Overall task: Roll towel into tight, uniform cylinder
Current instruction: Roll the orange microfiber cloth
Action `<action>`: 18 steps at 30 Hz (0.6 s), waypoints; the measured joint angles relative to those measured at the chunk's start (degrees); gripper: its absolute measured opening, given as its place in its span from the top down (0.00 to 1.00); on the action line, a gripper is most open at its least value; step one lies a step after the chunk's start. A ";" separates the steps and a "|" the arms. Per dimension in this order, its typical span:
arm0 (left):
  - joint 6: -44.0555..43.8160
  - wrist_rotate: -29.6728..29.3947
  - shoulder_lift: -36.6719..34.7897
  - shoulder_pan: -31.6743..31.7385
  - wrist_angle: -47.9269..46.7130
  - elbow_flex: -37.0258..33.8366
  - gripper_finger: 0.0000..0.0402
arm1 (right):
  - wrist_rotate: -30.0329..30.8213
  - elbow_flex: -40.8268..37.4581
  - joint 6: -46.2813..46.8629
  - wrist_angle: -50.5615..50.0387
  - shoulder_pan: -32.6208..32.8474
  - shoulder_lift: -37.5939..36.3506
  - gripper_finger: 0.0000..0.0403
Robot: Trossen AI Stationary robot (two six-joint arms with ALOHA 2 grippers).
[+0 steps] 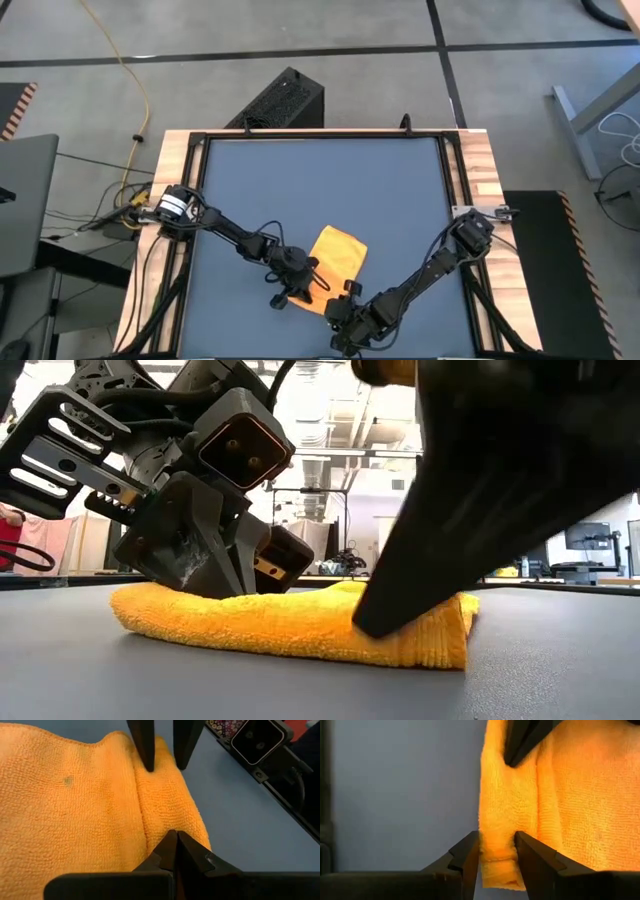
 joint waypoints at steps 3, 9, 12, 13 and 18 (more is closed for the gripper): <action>0.76 0.88 -0.38 0.16 -0.16 -0.07 1.00 | 0.01 0.09 -0.24 -0.22 -0.02 1.05 0.62; 2.11 2.24 -1.11 0.20 -0.51 -0.17 1.00 | 1.79 0.19 -0.75 0.24 0.23 3.12 0.64; 2.44 2.47 -1.90 0.18 -0.42 -0.32 1.00 | 2.45 0.13 -0.19 0.25 0.73 3.80 0.69; 2.84 2.62 -2.28 0.18 -0.38 -0.51 1.00 | 2.65 0.16 0.14 0.15 0.94 3.82 0.71; 3.19 2.87 -6.38 0.09 -0.54 -1.98 1.00 | 2.45 0.10 5.88 0.41 1.46 3.84 0.86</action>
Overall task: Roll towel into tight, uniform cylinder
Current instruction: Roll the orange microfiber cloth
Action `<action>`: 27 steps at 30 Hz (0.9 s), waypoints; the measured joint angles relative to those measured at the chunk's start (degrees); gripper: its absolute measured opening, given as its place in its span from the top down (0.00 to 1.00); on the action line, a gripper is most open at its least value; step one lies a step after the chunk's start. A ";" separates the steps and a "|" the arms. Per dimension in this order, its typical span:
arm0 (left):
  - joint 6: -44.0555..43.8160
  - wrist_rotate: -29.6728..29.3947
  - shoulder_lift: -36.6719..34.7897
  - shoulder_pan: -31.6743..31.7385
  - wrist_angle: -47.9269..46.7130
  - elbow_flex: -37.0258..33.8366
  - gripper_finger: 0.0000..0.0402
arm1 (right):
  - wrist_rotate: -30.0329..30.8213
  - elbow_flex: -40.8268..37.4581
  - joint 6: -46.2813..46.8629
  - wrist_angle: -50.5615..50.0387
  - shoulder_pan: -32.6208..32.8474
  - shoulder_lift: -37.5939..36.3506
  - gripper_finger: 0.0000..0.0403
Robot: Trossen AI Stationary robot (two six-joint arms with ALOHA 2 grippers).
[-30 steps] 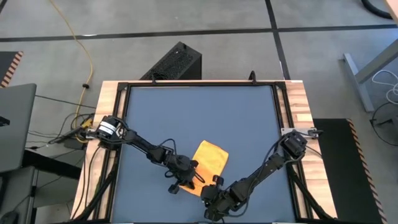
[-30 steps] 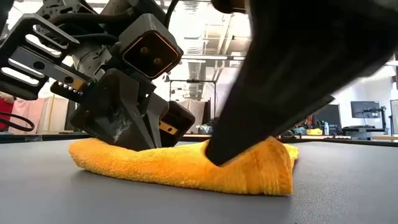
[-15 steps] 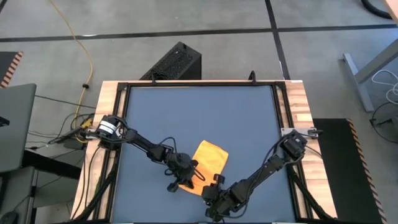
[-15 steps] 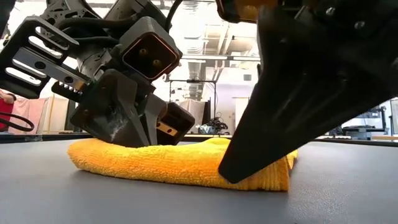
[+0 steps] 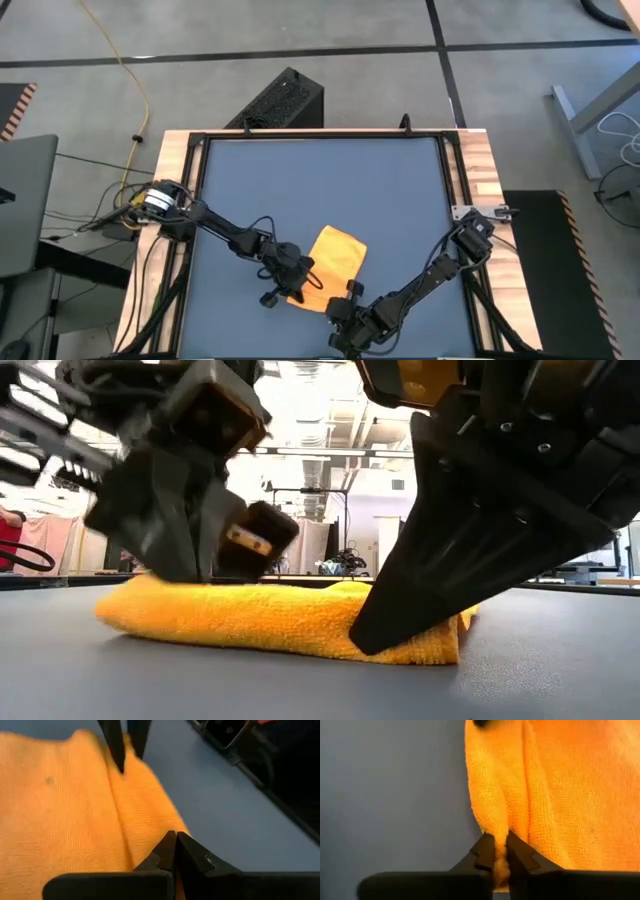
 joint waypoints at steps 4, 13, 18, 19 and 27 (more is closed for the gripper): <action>0.67 -1.69 -4.35 -0.46 0.56 -1.46 1.00 | -0.06 -0.15 4.66 2.73 0.58 -0.03 0.92; -2.73 -3.25 -11.63 -0.71 11.58 -10.35 1.00 | -1.97 -0.17 15.56 10.99 1.22 -0.15 0.92; -4.09 -3.40 -11.61 -3.24 16.48 -13.43 1.00 | -2.50 -0.22 19.94 13.45 1.33 -0.13 0.92; -3.48 -3.84 -11.60 -3.95 16.30 -13.48 1.00 | -2.50 -0.22 21.02 13.80 1.34 -0.11 0.92; 23.05 -11.22 -11.60 -11.34 16.01 -13.47 0.91 | -2.12 -0.24 28.68 16.22 1.36 -0.09 0.92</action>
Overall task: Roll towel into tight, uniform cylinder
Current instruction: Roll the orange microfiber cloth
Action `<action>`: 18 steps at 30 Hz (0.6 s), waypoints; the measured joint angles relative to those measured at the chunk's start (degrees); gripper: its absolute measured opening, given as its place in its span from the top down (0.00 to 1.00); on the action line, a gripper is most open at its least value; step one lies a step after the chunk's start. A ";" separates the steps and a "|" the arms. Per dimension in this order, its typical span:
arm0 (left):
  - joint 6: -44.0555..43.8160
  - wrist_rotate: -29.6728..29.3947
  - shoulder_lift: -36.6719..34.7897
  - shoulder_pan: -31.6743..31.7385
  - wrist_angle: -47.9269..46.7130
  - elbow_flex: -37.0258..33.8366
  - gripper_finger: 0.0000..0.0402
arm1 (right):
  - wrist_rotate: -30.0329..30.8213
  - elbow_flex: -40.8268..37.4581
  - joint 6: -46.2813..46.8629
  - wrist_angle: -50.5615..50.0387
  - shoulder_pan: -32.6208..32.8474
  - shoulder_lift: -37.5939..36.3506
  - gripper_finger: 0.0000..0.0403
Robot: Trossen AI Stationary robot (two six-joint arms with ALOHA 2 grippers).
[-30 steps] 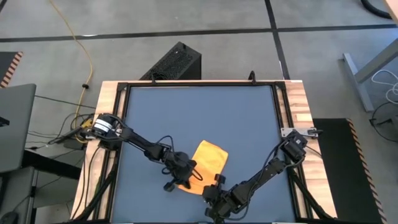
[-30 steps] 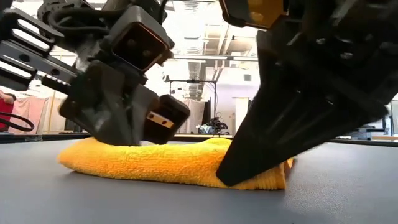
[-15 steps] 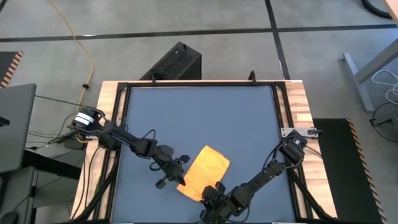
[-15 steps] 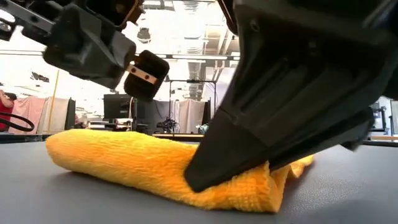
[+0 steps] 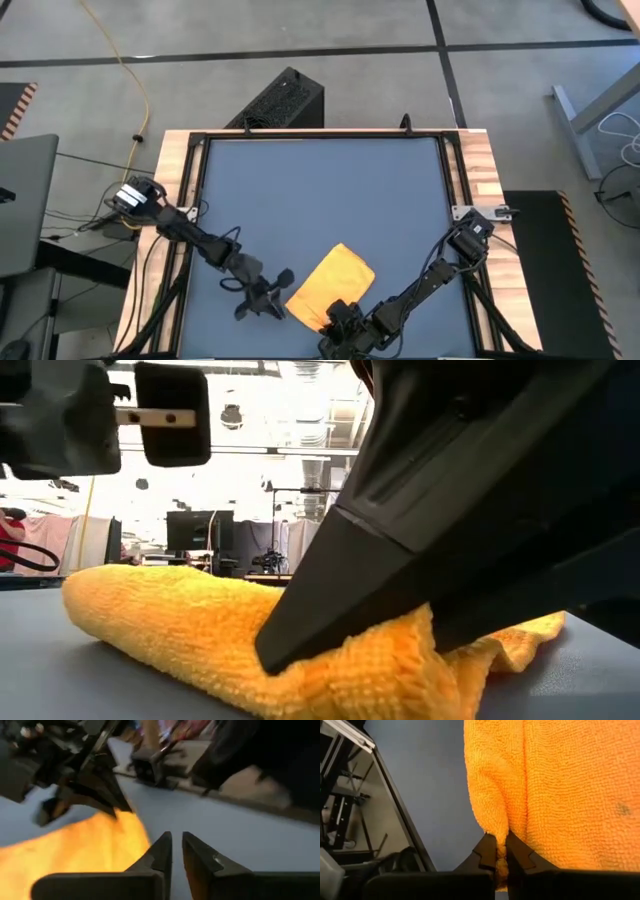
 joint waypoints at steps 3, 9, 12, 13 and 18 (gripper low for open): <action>3.58 -7.32 -0.02 -1.09 -0.40 0.00 0.82 | 0.38 0.00 1.39 0.03 -0.01 0.00 0.92; 2.01 -9.37 0.15 -0.88 -2.71 0.02 0.64 | 0.60 0.00 1.93 0.16 -0.41 0.00 0.91; 0.40 -9.37 2.38 -0.88 -2.62 0.04 0.58 | 0.60 0.00 1.96 0.25 -0.54 0.00 0.91; -0.09 -9.60 3.89 -0.88 -1.44 0.04 0.57 | 0.60 0.00 1.95 0.25 -0.61 0.00 0.91; -3.19 -15.66 8.87 -0.69 5.74 0.10 0.54 | 0.65 0.02 2.03 0.27 -0.85 -0.02 0.91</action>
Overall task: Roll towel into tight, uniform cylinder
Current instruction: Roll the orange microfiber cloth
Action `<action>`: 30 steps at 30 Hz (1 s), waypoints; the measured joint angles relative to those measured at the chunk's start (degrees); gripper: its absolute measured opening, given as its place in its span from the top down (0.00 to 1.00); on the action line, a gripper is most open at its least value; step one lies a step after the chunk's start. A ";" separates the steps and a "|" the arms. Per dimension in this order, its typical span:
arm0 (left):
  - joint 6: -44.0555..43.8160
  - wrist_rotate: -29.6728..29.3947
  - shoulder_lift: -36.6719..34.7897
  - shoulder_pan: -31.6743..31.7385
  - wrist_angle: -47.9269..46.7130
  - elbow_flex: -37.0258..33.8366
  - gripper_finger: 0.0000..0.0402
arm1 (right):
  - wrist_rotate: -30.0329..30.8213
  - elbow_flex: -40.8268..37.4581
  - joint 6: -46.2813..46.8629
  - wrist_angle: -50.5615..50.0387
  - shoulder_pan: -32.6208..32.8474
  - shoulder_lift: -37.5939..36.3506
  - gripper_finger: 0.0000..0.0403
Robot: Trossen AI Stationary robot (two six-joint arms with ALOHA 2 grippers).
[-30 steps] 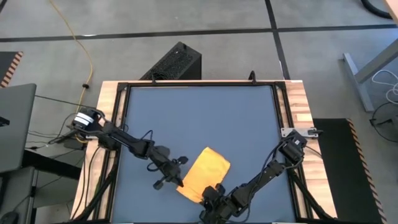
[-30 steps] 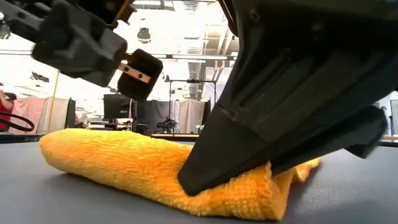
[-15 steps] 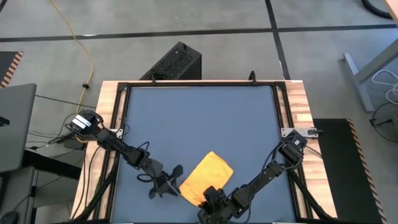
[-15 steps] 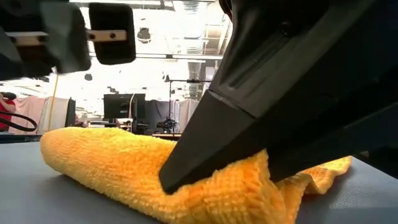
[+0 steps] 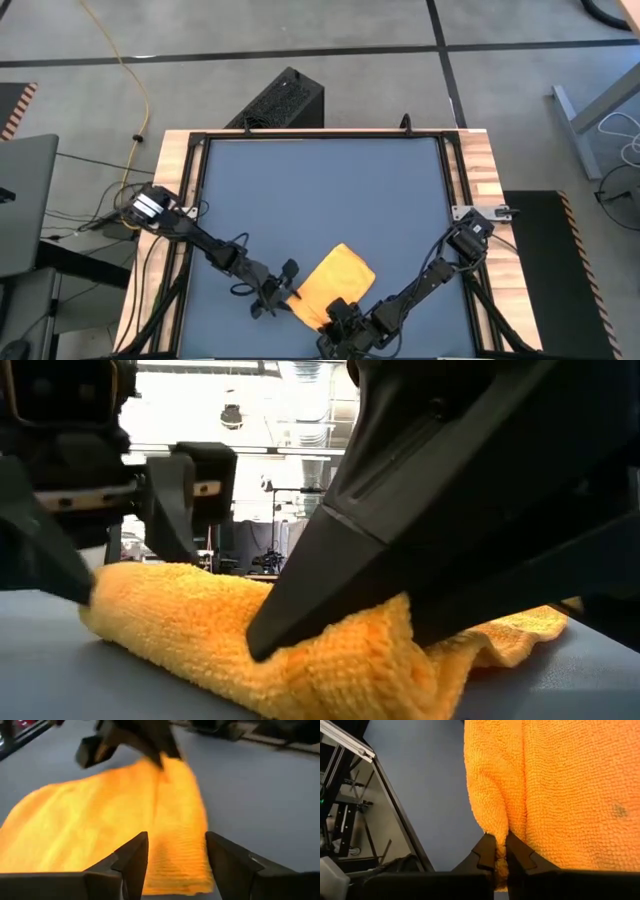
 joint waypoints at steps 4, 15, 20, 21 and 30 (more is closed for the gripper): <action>-0.01 0.44 0.61 -0.03 -1.32 -0.03 0.54 | 0.12 0.00 1.66 -0.23 0.22 -0.04 0.90; -4.22 2.44 0.61 0.85 -3.30 0.56 0.89 | 1.30 0.11 8.36 -3.33 1.13 -0.20 0.90; -9.41 9.30 0.61 3.10 -10.76 4.38 0.99 | 2.45 0.11 11.35 -4.02 1.59 -0.20 0.90; -10.51 11.62 0.61 3.70 -13.00 5.36 0.99 | 2.45 0.11 12.67 -4.41 1.71 -0.20 0.90; -20.29 23.97 0.59 8.32 -33.25 13.26 1.00 | 4.01 0.11 21.75 -5.07 2.98 -0.22 0.90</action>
